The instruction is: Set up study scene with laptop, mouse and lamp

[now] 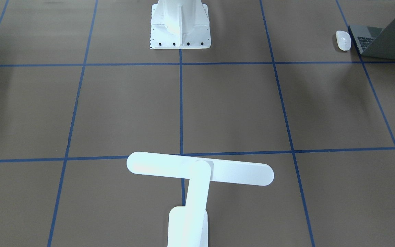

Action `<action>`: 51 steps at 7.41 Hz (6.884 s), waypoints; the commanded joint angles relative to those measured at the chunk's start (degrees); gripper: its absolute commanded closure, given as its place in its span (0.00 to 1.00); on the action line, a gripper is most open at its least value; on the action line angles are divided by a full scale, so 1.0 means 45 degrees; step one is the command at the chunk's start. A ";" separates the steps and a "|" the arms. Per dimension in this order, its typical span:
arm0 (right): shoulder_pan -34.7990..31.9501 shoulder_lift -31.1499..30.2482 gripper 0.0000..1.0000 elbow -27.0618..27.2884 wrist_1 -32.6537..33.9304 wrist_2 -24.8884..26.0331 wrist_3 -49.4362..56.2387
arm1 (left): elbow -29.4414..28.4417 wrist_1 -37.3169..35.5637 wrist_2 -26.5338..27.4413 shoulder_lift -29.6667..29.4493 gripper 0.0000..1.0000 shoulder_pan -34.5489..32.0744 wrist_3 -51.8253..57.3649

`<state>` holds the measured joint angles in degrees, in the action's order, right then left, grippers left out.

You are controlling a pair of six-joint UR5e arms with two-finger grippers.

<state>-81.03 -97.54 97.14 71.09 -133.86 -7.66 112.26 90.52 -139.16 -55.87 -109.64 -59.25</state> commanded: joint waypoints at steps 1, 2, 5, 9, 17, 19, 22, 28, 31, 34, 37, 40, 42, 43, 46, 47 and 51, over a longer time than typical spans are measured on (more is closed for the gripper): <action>0.0000 0.0016 0.01 -0.0023 0.0003 -0.0020 -0.0076 | 0.0832 -0.0565 0.0007 -0.0608 1.00 0.0010 0.0023; 0.0000 0.0016 0.01 -0.0062 0.0022 -0.0078 -0.0211 | 0.0834 -0.0585 0.0007 -0.1308 1.00 0.0126 0.0023; 0.0000 0.0016 0.01 -0.0140 0.0178 -0.0584 -0.0310 | 0.0853 -0.1461 -0.0363 -0.4370 1.00 0.1625 -0.1704; 0.0000 0.0094 0.01 -0.0375 0.0178 -0.0528 -0.0330 | 0.0970 -0.1483 -0.0228 -0.9990 1.00 0.6578 -0.9661; 0.0039 0.0211 0.01 -0.1078 0.0101 -0.0684 -0.0544 | -0.4061 -0.6328 0.3461 -2.2109 1.00 1.4028 -1.7223; 0.0019 0.0211 0.01 -0.1330 0.0062 -0.0684 -0.0544 | -0.4768 -0.5805 0.4359 -2.2116 1.00 1.5044 -1.7803; 0.0020 0.0211 0.01 -0.1566 0.0042 -0.0664 -0.0525 | -0.7541 -0.3500 0.4811 -2.3111 1.00 1.5089 -1.8748; 0.0039 0.0211 0.01 -0.2073 0.0022 -0.0645 -0.0467 | -1.0121 -0.0996 0.5632 -2.3054 1.00 1.4326 -1.8375; 0.0020 0.0250 0.01 -0.2269 0.0003 -0.0645 -0.0447 | -1.0279 -0.0995 0.5632 -2.2976 1.00 1.4326 -1.8512; 0.0020 0.0250 0.01 -0.2328 0.0003 -0.0645 -0.0427 | -1.0416 -0.0722 0.5652 -2.2897 1.00 1.4307 -1.9000; 0.0019 0.0250 0.01 -0.2328 0.0003 -0.0645 -0.0427 | -1.0416 -0.0741 0.5652 -2.2897 1.00 1.4190 -1.9273; 0.0019 0.0270 0.01 -0.2328 0.0003 -0.0645 -0.0427 | -1.0165 -0.0760 0.5632 -2.2509 0.35 1.4170 -1.8828; 0.0039 0.0289 0.01 -0.2153 0.0003 -0.0645 -0.0486 | -0.8069 -0.0955 0.5515 -2.1150 0.00 1.3937 -1.8495; 0.0039 0.0289 0.01 -0.2152 0.0003 -0.0645 -0.0486 | -0.6255 -0.1420 0.5496 -2.0057 0.00 1.3858 -1.7971; 0.0020 0.0289 0.01 -0.2113 0.0003 -0.0645 -0.0505 | -0.2599 -0.2398 0.4385 -1.7519 0.00 1.3058 -1.6198; 0.0019 0.0289 0.01 -0.2075 0.0003 -0.0645 -0.0505 | -0.0883 -0.2633 0.4363 -1.6018 0.00 1.3018 -1.4429; 0.0019 0.0115 0.01 -0.1647 -0.0017 -0.0645 -0.0447 | 0.3290 -0.2538 0.4285 -1.0544 0.00 1.3018 -0.5972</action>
<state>-80.93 -96.45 88.73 71.05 -136.82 -9.90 123.45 79.03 -119.75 -109.33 -51.02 -96.86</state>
